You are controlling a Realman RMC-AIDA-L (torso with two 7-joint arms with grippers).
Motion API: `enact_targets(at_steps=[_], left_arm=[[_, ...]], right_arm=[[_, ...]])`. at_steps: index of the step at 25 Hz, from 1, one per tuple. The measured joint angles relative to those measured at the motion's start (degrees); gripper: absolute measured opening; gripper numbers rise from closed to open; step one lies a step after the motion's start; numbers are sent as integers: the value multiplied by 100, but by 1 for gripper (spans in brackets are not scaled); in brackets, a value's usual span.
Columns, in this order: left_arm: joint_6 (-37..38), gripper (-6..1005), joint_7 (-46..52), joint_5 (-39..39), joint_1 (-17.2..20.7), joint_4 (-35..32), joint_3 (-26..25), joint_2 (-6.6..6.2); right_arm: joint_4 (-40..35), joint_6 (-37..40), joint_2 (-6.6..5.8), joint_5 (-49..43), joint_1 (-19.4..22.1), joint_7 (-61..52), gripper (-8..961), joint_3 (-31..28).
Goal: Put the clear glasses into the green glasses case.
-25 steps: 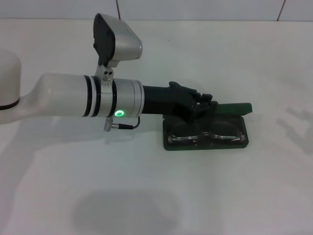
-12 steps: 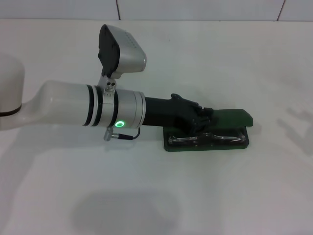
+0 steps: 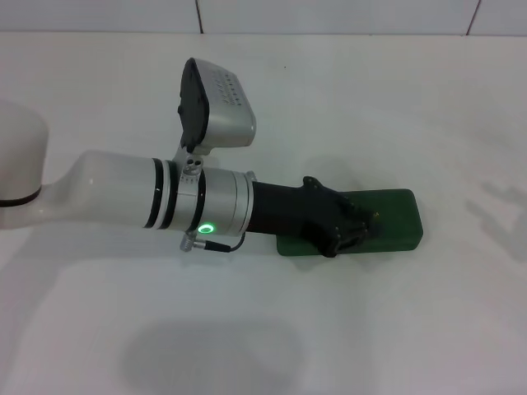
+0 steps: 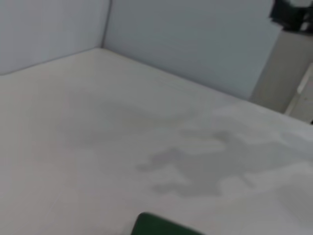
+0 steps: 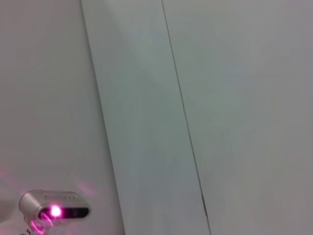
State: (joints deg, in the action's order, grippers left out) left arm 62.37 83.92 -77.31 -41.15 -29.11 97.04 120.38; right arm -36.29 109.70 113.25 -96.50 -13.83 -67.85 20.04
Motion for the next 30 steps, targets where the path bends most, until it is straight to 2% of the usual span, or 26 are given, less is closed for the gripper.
enact_targets(at_steps=[5,6,7,8,11,14,15,17,20,26,30], left_arm=[[505,218,-16,-7,219,-463,-137,-82],[632,219,-19,-81,296,-591,-215,-114],[966,220,-50,-374,494,-862,-450,-198],[966,220,-50,-374,494,-862,-450,-198],[1584,223,-381,-730,841,-1102,-1023,-296],[2488,225,-1222,-798,1238,-1095,-1859,-363],[2684,269,-1366,-799,1327,-1080,-2094,-376],[3090,357,-1491,-816,1513,-1063,-2594,-403],[3444,478,-1312,-837,1683,-1058,-3061,-457],[3720,663,-1031,-1001,1769,-1055,-3171,-592],[3764,764,-957,-1204,1732,-1064,-3175,-631]], right_arm=[[0,35,-42,-184,18,-26,404,0],[0,37,-45,-315,-17,-51,405,3],[0,38,-47,-451,-60,-77,406,18],[0,38,-45,-570,-99,-94,406,37],[5,28,6,-903,-258,-105,408,212],[82,-14,141,-1000,-434,-39,410,649],[126,-53,183,-1000,-486,-10,411,821],[268,-163,246,-977,-641,62,509,1181],[578,-289,262,-966,-867,133,655,1479],[746,-452,287,-933,-1193,154,868,1989],[847,-459,293,-897,-1377,175,868,2131]])
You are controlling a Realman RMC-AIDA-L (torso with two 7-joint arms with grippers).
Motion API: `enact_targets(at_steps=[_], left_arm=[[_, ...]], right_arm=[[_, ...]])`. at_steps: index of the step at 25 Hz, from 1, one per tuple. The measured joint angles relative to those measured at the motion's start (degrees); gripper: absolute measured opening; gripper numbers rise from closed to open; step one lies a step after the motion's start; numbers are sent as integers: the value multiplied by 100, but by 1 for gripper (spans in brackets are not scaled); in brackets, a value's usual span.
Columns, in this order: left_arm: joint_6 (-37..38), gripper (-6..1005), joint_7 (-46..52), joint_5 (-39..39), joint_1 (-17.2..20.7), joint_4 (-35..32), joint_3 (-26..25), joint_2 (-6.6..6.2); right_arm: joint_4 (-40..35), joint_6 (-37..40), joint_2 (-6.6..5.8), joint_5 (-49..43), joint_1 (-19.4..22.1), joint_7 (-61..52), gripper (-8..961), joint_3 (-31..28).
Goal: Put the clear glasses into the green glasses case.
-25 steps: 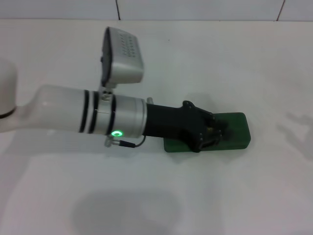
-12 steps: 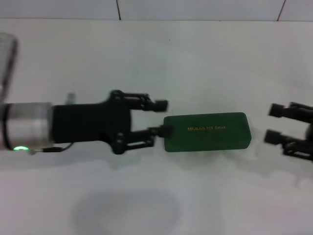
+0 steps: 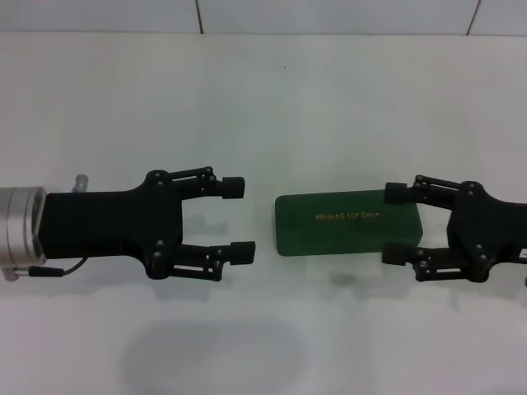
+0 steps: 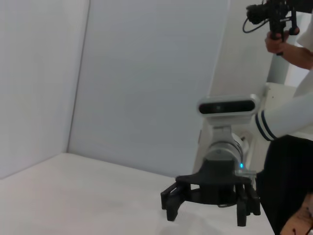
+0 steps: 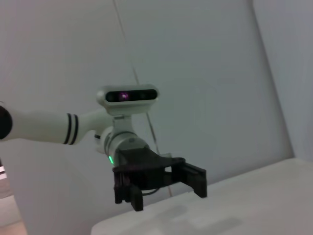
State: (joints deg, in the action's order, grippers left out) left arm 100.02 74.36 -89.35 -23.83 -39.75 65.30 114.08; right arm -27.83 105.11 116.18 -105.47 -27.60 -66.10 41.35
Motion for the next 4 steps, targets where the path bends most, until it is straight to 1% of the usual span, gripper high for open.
enact_targets(at_steps=[3,4], left_arm=[[25,840,0,-17,-2,-12,-2,-8],[25,840,3,-18,-5,-13,-3,-20]], right_arm=[[47,4,2,1,-60,32,868,36],[59,14,2,1,-86,51,868,49]])
